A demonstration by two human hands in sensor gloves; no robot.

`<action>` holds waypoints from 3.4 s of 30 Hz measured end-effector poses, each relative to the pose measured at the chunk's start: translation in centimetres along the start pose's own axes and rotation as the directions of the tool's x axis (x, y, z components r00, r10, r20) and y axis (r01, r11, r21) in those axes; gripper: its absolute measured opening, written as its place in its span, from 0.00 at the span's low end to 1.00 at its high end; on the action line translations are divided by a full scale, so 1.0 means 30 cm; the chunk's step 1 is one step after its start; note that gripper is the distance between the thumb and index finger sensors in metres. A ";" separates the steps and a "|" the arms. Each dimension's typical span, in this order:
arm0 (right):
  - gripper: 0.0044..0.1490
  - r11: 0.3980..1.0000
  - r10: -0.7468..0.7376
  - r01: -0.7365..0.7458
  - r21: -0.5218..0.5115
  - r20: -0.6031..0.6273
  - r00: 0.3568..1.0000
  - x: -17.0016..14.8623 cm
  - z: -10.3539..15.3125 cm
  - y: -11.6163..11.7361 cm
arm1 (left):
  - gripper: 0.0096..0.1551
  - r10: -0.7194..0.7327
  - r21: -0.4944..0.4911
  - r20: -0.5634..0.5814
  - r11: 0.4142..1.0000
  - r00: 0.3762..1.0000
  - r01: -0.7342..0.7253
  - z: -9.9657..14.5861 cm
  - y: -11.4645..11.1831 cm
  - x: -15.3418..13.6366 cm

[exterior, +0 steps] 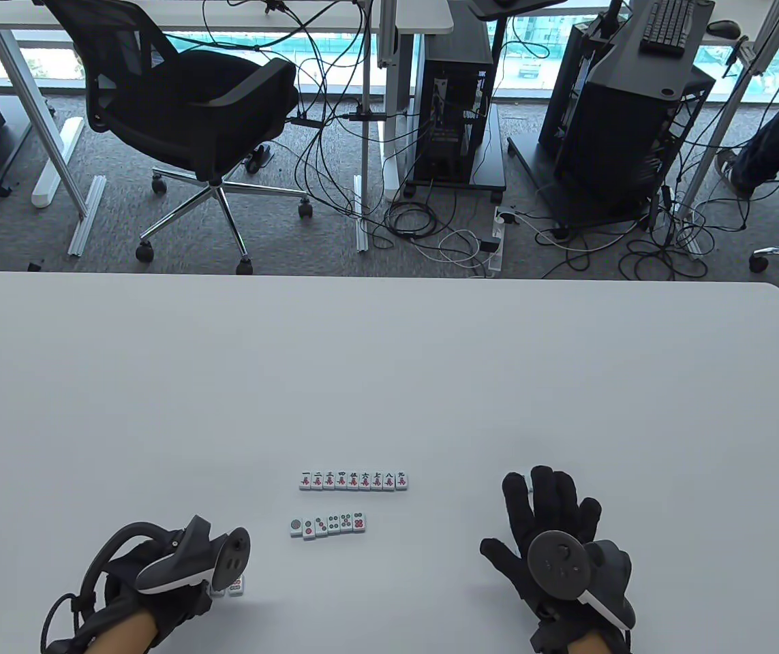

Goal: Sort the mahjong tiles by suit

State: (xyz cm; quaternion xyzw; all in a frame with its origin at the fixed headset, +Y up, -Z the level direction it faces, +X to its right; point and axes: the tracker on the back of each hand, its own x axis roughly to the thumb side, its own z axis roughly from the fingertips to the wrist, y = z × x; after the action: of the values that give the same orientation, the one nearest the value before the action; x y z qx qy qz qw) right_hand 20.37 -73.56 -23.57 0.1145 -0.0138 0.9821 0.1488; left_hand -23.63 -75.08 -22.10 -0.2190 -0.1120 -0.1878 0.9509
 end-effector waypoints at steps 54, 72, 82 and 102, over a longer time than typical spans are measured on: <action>0.55 1.000 -0.029 0.029 -0.005 0.008 1.000 0.004 0.001 -0.006 | 0.39 -0.086 0.335 0.159 0.942 0.984 0.028 -0.305 0.348 0.469; 0.55 1.000 -0.012 0.011 0.009 0.005 1.000 0.005 -0.001 0.001 | 0.40 0.012 0.098 0.004 0.995 1.000 -0.013 -0.038 0.075 0.053; 0.55 1.000 -0.008 0.008 0.013 -0.002 1.000 0.004 0.000 0.002 | 0.41 0.066 0.128 -0.005 0.990 0.998 -0.065 -0.014 -0.030 0.038; 0.55 0.999 -0.032 0.032 -0.001 0.003 0.999 0.000 -0.002 0.002 | 0.36 0.126 0.287 0.066 0.948 0.990 -0.140 -0.207 0.289 0.188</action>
State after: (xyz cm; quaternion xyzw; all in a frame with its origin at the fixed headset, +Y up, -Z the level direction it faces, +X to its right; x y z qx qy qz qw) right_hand 20.33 -73.62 -23.63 0.1160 -0.0127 0.9794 0.1647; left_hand -14.20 -72.44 -29.16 -0.0882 -0.1457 -0.0996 0.9803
